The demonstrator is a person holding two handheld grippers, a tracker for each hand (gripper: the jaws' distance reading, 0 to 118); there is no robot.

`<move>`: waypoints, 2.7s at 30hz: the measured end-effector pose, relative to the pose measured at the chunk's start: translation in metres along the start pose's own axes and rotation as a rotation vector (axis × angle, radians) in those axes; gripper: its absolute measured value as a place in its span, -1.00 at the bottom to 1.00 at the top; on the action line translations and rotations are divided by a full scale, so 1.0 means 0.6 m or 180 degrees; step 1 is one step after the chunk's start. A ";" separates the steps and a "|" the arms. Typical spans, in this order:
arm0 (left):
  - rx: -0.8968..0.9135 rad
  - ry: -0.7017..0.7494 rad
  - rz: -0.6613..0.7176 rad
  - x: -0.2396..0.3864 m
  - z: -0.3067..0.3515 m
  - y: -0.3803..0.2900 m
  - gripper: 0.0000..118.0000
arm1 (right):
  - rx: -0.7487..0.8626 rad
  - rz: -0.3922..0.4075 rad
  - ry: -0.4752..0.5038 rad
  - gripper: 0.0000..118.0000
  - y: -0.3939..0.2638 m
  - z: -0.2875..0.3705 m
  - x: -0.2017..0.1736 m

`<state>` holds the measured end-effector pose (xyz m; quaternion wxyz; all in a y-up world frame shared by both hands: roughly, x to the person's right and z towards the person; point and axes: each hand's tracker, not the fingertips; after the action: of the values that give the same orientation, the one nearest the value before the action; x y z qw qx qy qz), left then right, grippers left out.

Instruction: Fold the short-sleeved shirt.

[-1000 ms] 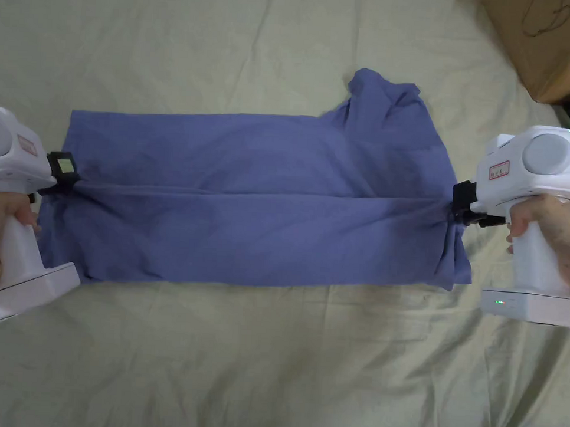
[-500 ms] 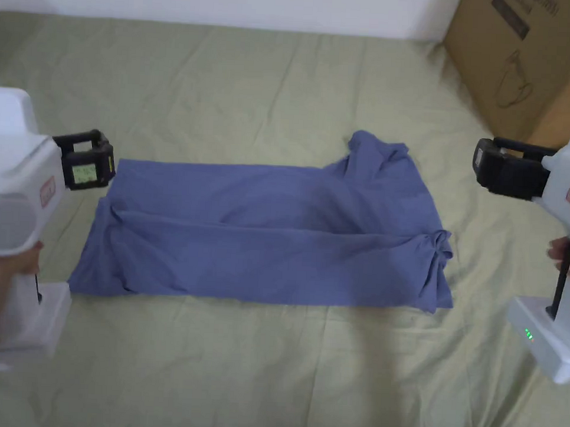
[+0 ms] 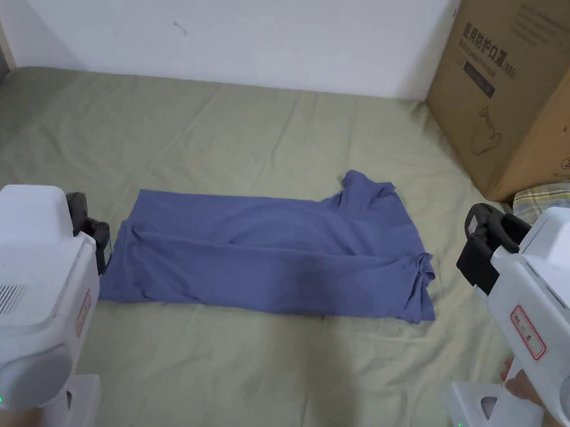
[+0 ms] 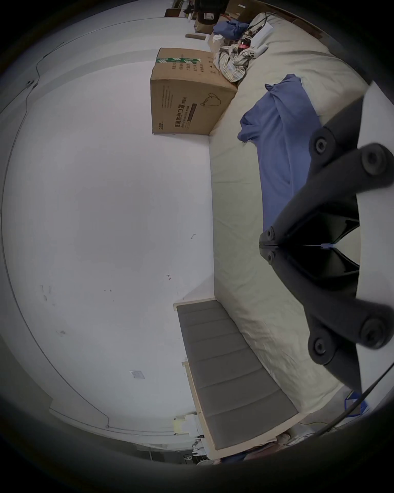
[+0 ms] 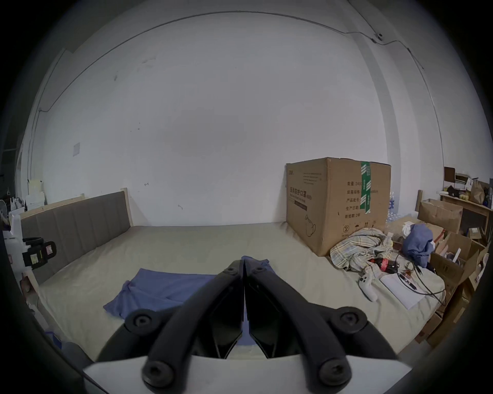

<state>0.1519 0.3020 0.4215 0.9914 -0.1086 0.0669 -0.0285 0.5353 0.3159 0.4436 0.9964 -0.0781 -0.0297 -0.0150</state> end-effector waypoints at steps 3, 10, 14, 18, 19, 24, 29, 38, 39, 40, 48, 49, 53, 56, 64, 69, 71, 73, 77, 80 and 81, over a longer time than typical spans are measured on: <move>-0.0035 -0.0037 0.0159 -0.008 0.006 -0.007 -1.00 | -0.0049 0.0018 0.0054 -1.00 0.002 -0.001 -0.001; -0.0161 -0.0050 0.0217 -0.016 -0.002 -0.014 -1.00 | -0.0055 0.0084 0.0122 -1.00 0.005 -0.006 -0.012; -0.0346 -0.0068 0.0240 -0.024 -0.041 -0.009 -1.00 | -0.0107 0.0139 0.0166 -1.00 0.001 -0.022 -0.015; -0.0799 -0.0052 0.0395 -0.036 -0.128 -0.010 -0.78 | -0.0162 0.0151 0.0179 -1.00 -0.004 -0.037 -0.016; -0.0982 -0.0110 0.0510 -0.043 -0.157 -0.012 -0.53 | -0.0192 0.0159 0.0182 -1.00 -0.006 -0.044 -0.015; -0.2084 -0.0232 0.0176 -0.049 -0.309 -0.039 0.85 | -0.0324 0.0162 0.0157 -1.00 -0.017 -0.067 -0.018; -0.2902 -0.0132 0.0182 -0.057 -0.424 -0.101 0.85 | -0.0517 0.0162 0.0092 -1.00 -0.035 -0.095 -0.014; -0.3505 0.0218 0.0360 -0.071 -0.491 -0.193 0.28 | -0.0770 0.0117 -0.0057 -1.00 -0.060 -0.139 0.006; -0.3516 0.0102 0.0482 -0.069 -0.489 -0.196 0.09 | -0.0789 0.0119 -0.0072 -1.00 -0.063 -0.142 0.008; -0.3516 0.0063 0.0459 -0.061 -0.486 -0.197 0.03 | -0.0811 0.0117 -0.0081 -1.00 -0.068 -0.147 0.015; -0.3504 -0.0041 -0.0220 0.000 -0.480 -0.182 -0.92 | -0.0918 0.0077 -0.0134 -1.00 -0.083 -0.155 0.030; -0.3497 -0.0045 -0.0111 -0.008 -0.482 -0.173 -0.92 | -0.0932 0.0109 -0.0124 -1.00 -0.082 -0.156 0.033; -0.3125 -0.0118 0.0269 -0.032 -0.461 -0.125 -0.92 | -0.1145 0.0199 -0.0098 -1.00 -0.072 -0.188 0.050; -0.2959 -0.0145 0.0325 -0.044 -0.444 -0.097 -0.92 | -0.1616 0.0145 -0.0118 -0.82 -0.070 -0.246 0.070; -0.2820 -0.0196 0.0487 -0.053 -0.422 -0.081 -0.92 | -0.2911 -0.0169 -0.0006 0.90 -0.144 -0.400 0.108; -0.2894 -0.0128 0.0550 -0.054 -0.425 -0.104 -0.93 | -0.3241 -0.0294 -0.0430 0.86 -0.211 -0.435 0.110; -0.2927 -0.0090 0.0532 -0.054 -0.427 -0.113 -0.93 | -0.3341 -0.0272 -0.0519 0.76 -0.229 -0.446 0.109; -0.2953 -0.0078 0.0544 -0.054 -0.428 -0.120 -0.93 | -0.3339 -0.0286 -0.0515 0.60 -0.243 -0.452 0.114; -0.2990 -0.0043 0.0543 -0.055 -0.430 -0.128 -0.93 | -0.3391 -0.0634 -0.0193 -0.64 -0.255 -0.454 0.117; -0.2941 0.0021 0.0595 -0.063 -0.427 -0.129 -0.93 | -0.3421 -0.0564 -0.0235 -0.74 -0.237 -0.452 0.116; -0.2915 0.0052 0.0628 -0.066 -0.422 -0.124 -0.93 | -0.3448 -0.0480 -0.0114 -0.74 -0.229 -0.448 0.119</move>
<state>0.0747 0.1786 0.1979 0.8389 -0.5279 0.0904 0.0975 0.6170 0.1366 0.2040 0.8091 -0.5780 -0.0401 -0.0982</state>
